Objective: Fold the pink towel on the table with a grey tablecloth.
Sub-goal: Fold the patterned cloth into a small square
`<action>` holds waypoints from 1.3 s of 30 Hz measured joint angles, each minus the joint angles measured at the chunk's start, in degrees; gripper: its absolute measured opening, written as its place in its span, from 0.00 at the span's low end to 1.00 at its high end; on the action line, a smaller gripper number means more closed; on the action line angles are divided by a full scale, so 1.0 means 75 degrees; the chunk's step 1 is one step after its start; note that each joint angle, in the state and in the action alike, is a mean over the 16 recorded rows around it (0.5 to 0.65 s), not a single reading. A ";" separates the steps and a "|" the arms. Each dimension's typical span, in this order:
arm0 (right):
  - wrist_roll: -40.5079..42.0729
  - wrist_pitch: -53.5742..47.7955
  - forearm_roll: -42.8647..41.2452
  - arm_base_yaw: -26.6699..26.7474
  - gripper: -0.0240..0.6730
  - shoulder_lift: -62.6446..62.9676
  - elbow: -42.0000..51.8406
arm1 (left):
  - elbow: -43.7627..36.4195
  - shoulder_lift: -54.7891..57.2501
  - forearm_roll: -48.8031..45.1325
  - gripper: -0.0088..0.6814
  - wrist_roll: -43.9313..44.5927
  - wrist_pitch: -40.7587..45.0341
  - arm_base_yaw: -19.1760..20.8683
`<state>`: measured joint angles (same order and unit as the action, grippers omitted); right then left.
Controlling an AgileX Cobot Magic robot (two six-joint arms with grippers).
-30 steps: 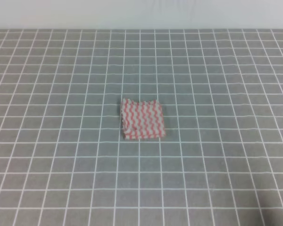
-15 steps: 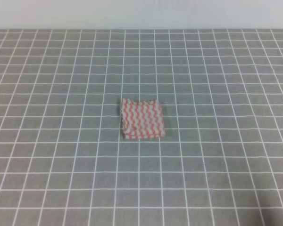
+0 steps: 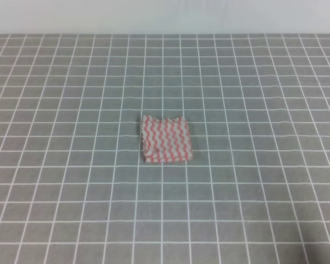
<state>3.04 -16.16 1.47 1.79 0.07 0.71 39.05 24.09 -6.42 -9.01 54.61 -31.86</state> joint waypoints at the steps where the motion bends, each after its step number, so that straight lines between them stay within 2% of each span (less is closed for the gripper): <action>1: 0.0000 0.0000 0.0000 0.0000 0.01 0.0000 0.0000 | -0.0048 -0.0010 -0.0019 0.01 0.0000 -0.0087 0.0000; 6: -0.0003 0.0012 -0.0003 0.0000 0.01 -0.0006 0.0013 | -0.0550 -0.0242 -0.0207 0.01 0.0011 -0.1183 0.0053; 11: -0.0006 0.0032 -0.0013 0.0000 0.01 -0.0013 0.0053 | -0.1592 -0.0739 -0.0393 0.01 0.0040 -0.3661 0.0405; 17: -0.0009 0.0045 -0.0019 0.0000 0.01 -0.0032 0.0079 | -0.3173 -0.1529 -0.0490 0.01 0.0045 -0.6978 0.1333; 22: -0.0009 0.0052 -0.0023 0.0000 0.01 -0.0032 0.0092 | -0.4281 -0.2149 -0.0236 0.01 0.0038 -0.8650 0.2319; 25: -0.0006 0.0031 -0.0016 0.0000 0.01 -0.0013 0.0053 | -0.4724 -0.2470 -0.0012 0.01 0.0023 -0.8800 0.2835; 30: -0.0003 0.0038 -0.0020 0.0000 0.01 -0.0013 0.0066 | -0.5136 -0.2943 0.0293 0.01 0.0030 -0.8129 0.3449; 39: 0.0002 0.0031 -0.0018 0.0000 0.01 -0.0006 0.0053 | -0.5341 -0.3398 0.0489 0.01 0.0274 -0.6246 0.3901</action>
<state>3.05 -15.93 1.34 1.79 0.03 1.10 -1.00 -1.39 -2.76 -6.95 7.76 -2.60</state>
